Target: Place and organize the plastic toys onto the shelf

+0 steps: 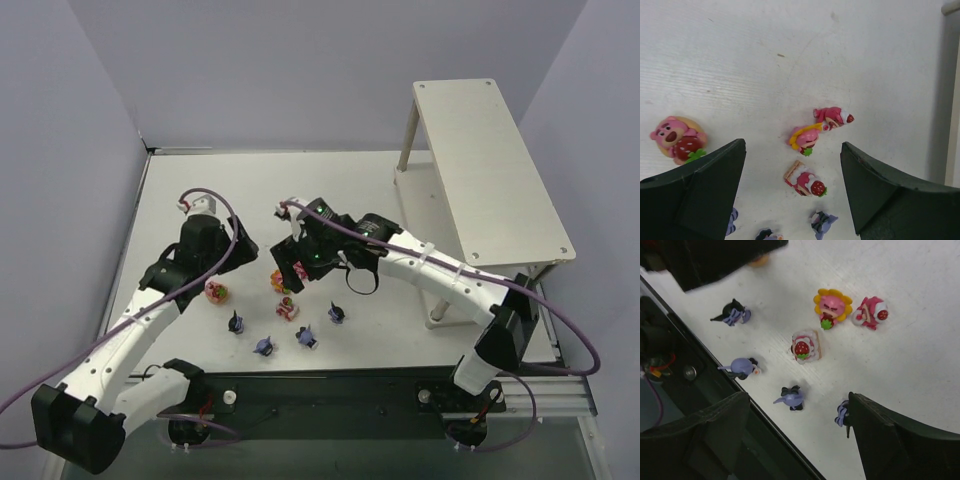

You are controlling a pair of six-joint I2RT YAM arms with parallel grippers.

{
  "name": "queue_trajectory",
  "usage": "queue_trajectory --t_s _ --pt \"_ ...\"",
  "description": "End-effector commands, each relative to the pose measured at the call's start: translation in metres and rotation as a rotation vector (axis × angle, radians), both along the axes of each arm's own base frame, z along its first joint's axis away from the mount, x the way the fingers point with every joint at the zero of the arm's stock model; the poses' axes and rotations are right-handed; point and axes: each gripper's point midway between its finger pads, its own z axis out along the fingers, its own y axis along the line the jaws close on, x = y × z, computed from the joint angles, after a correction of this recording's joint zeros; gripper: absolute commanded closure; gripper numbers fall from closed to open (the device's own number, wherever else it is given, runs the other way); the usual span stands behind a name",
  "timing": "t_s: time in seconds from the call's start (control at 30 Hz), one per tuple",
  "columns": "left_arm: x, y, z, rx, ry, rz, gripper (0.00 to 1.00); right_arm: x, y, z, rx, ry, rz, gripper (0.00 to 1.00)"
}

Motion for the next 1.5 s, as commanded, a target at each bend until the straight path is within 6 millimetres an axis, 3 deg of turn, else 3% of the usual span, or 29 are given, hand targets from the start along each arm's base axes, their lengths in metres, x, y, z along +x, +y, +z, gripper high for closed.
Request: queue_trajectory --t_s 0.0,0.17,0.37,0.67,0.77,0.8,0.83,0.93,1.03,1.13,1.2,1.3,1.4,1.47 --pt "-0.004 0.051 0.049 0.100 -0.113 0.201 0.14 -0.012 0.010 -0.045 -0.080 0.039 0.074 0.22" --pt "-0.014 0.073 0.078 0.132 -0.196 0.254 0.13 -0.016 0.034 -0.082 -0.115 0.056 0.128 0.33" --pt "-0.019 0.073 0.084 0.141 -0.198 0.224 0.13 -0.008 0.048 -0.128 -0.173 0.055 0.121 0.46" --pt "-0.020 0.074 0.087 0.137 -0.209 0.199 0.13 -0.009 0.046 -0.155 -0.228 0.079 0.112 0.63" --pt "-0.019 0.076 0.087 0.137 -0.210 0.200 0.13 -0.011 0.044 -0.161 -0.240 0.087 0.122 0.78" --pt "-0.019 0.076 0.086 0.137 -0.208 0.200 0.13 -0.011 0.046 -0.161 -0.238 0.088 0.123 0.93" --pt "-0.018 0.077 0.085 0.136 -0.207 0.203 0.13 -0.012 0.045 -0.161 -0.244 0.090 0.124 1.00" --pt "-0.018 0.078 0.084 0.135 -0.204 0.200 0.13 -0.015 0.047 -0.152 -0.234 0.084 0.134 1.00" --pt "-0.018 0.077 0.084 0.129 -0.205 0.195 0.13 -0.022 0.048 -0.126 -0.213 0.064 0.159 1.00" --pt "-0.016 0.077 0.084 0.127 -0.209 0.193 0.12 -0.023 0.047 -0.080 -0.159 0.015 0.158 1.00" --pt "-0.014 0.077 0.086 0.126 -0.219 0.192 0.12 -0.018 0.046 -0.038 -0.099 -0.049 0.139 1.00" --pt "-0.012 0.077 0.088 0.125 -0.232 0.190 0.09 -0.008 0.030 0.006 -0.075 -0.122 0.082 1.00" --pt "-0.008 0.076 0.089 0.124 -0.240 0.185 0.07 0.009 0.015 0.063 -0.020 -0.215 0.001 1.00" --pt "-0.006 0.075 0.090 0.125 -0.244 0.179 0.05 0.019 -0.003 0.083 -0.026 -0.247 -0.054 1.00"
